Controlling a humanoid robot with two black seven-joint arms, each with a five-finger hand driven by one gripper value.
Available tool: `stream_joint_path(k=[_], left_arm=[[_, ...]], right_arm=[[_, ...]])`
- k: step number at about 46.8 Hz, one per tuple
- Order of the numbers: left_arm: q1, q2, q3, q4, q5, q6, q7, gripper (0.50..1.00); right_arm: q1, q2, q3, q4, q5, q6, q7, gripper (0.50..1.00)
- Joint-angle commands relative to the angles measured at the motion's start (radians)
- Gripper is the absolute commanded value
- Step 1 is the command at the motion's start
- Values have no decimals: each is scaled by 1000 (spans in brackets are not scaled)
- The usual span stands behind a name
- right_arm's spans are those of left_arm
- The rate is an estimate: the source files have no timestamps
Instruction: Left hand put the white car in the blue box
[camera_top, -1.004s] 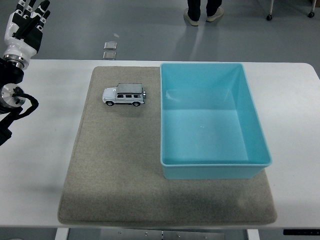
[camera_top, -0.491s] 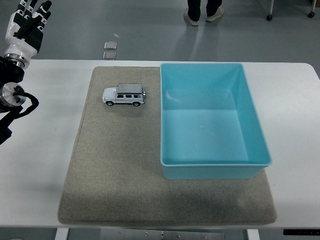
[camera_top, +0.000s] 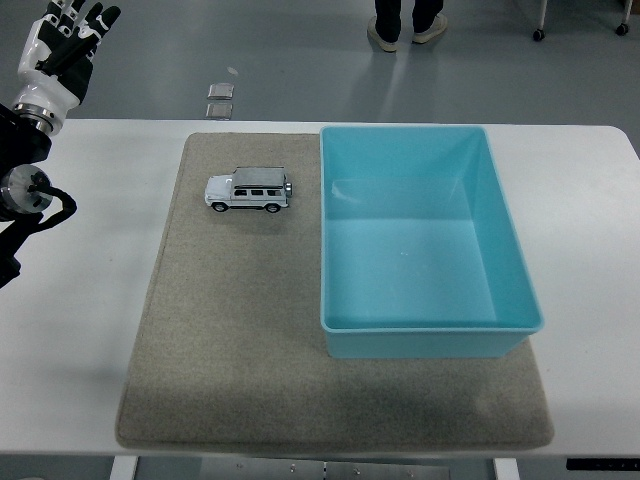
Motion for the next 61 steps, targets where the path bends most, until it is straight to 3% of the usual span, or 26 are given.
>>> stream_joint_path(k=[1, 13, 19, 24, 34, 42, 51, 61], left_arm=[[-6, 9, 1, -2, 14, 0, -1, 999], [-33, 87, 48, -37, 225, -8, -1, 1000], [-56, 150, 145, -134, 262, -25, 1, 1000], [-108, 222, 272, -247, 291, -5, 4, 1000], [-256, 245, 577, -350, 342, 159, 4, 1000], [-325, 267, 718, -473, 356, 205, 7, 999], [-391, 276, 832, -510, 567, 276, 120, 994], [-418, 274, 883, -511, 647, 284, 206, 994]], right_arm=[[0, 0, 0, 0, 0, 0, 0, 936], [0, 0, 0, 0, 0, 0, 0, 936], [0, 0, -1, 0, 0, 0, 0, 936], [0, 0, 0, 0, 0, 0, 0, 936], [0, 0, 0, 0, 0, 0, 0, 936], [0, 0, 0, 0, 0, 0, 0, 936], [0, 0, 0, 0, 0, 0, 0, 936], [0, 0, -1, 0, 0, 0, 0, 936]])
